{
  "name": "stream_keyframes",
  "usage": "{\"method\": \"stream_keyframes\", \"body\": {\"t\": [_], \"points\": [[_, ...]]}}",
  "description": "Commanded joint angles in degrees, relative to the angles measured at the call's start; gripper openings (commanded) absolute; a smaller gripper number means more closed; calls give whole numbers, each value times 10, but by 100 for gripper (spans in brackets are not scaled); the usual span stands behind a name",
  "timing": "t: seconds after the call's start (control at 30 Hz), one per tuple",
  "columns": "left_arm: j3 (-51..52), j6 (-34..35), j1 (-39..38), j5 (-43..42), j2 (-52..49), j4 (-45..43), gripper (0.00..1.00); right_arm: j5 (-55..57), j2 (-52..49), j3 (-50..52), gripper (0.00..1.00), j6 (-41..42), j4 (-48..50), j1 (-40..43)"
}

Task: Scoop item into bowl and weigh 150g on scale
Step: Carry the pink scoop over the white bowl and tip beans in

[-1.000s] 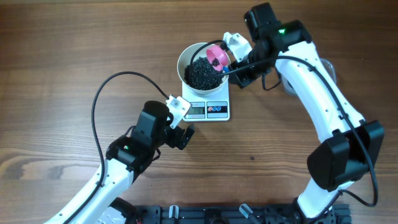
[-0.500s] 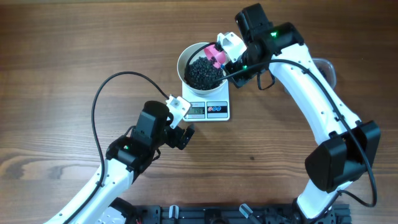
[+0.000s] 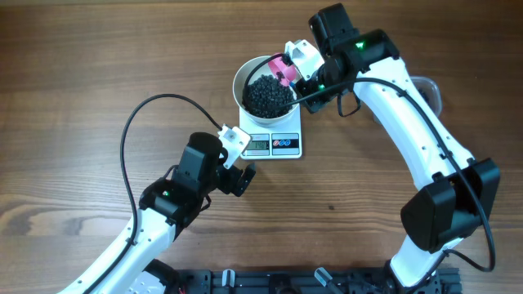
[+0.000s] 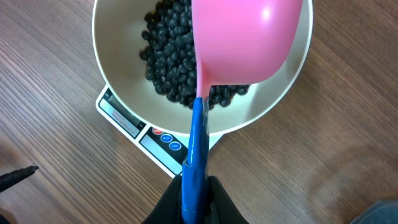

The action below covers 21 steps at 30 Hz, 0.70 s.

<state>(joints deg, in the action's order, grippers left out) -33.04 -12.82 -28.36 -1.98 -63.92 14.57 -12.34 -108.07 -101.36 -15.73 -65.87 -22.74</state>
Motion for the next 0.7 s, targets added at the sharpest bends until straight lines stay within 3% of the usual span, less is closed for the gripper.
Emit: {"method": "stream_keyframes", "body": {"t": [0.0, 0.67], "points": [[2, -3, 5, 3, 0, 0, 100, 7, 16, -15, 4, -8, 7, -2], [2, -3, 5, 3, 0, 0, 100, 33, 16, -15, 4, -23, 31, -2]]}}
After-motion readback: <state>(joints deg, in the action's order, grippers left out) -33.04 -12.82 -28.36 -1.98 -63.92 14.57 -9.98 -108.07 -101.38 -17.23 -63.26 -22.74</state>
